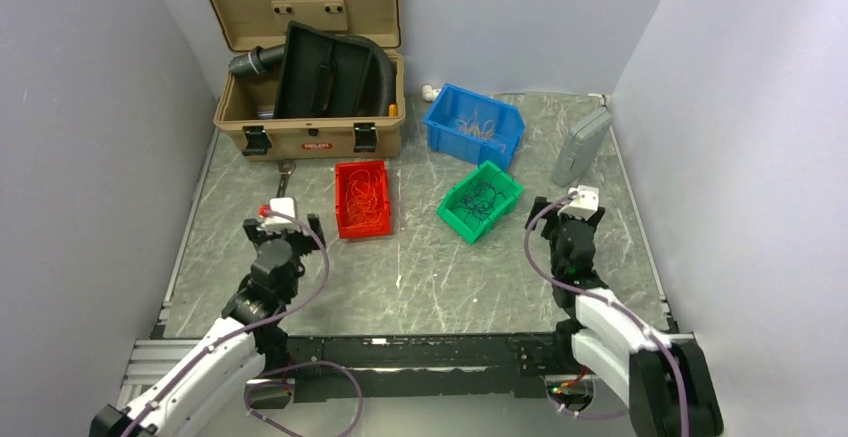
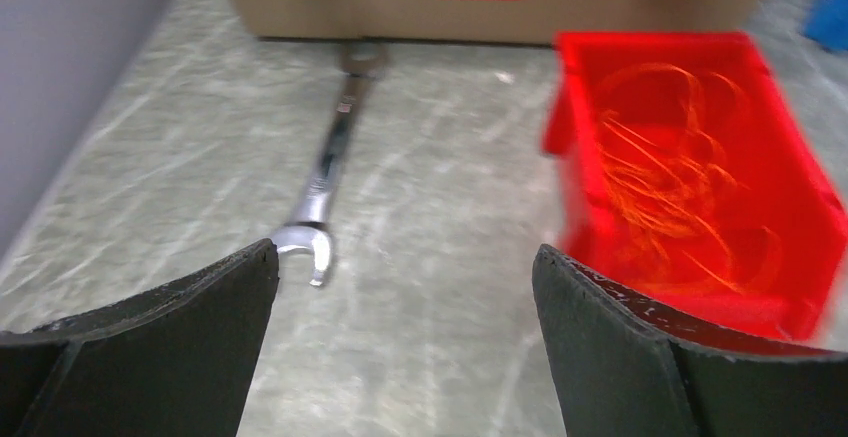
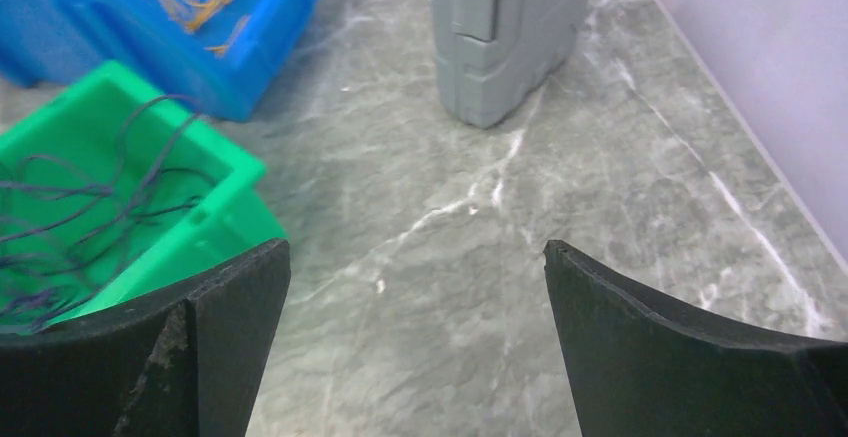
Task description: Untangle the cables
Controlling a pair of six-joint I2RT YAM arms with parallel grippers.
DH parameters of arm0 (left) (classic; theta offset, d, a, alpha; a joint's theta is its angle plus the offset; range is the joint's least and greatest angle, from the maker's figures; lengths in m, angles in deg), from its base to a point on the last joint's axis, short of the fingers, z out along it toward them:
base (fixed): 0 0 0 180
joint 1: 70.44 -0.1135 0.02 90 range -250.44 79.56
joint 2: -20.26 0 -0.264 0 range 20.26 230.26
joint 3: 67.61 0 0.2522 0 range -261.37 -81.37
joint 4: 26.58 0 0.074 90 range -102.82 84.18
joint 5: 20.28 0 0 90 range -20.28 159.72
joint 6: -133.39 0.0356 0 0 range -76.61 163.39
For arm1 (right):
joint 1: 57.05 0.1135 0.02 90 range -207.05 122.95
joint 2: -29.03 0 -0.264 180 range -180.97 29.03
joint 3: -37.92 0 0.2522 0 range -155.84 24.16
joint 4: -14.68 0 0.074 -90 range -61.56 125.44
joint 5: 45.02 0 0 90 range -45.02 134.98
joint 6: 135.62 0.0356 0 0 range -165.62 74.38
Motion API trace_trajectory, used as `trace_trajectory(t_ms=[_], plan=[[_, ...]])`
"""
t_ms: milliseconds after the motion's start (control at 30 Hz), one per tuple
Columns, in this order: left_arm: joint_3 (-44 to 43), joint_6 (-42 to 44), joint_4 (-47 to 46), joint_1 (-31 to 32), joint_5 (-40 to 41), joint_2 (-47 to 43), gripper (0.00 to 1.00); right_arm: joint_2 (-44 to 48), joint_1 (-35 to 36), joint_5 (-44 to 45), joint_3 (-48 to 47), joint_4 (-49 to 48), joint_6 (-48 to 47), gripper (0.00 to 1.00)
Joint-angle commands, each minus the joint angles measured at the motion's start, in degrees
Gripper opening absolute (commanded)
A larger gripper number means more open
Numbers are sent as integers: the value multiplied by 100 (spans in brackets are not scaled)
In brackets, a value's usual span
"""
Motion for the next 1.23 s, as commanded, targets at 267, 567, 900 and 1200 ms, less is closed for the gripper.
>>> trace_trajectory(t_ms=[267, 567, 900, 1200], plan=[[459, 574, -4689, -3278, -2601, 3011, 96, -2113, -538, -31, 128, -3456, -375, 100], [-53, 944, -5489, -3399, -3022, 4668, 96, -3422, -557, 357, -20, -4428, -301, 100], [-318, 1279, -5106, -3398, -3761, 4767, 99, -3633, -600, 477, -437, -3923, -365, 100], [-288, 1280, -5297, -3402, -3752, 4813, 100, -3616, -587, 427, -478, -3785, -304, 100]])
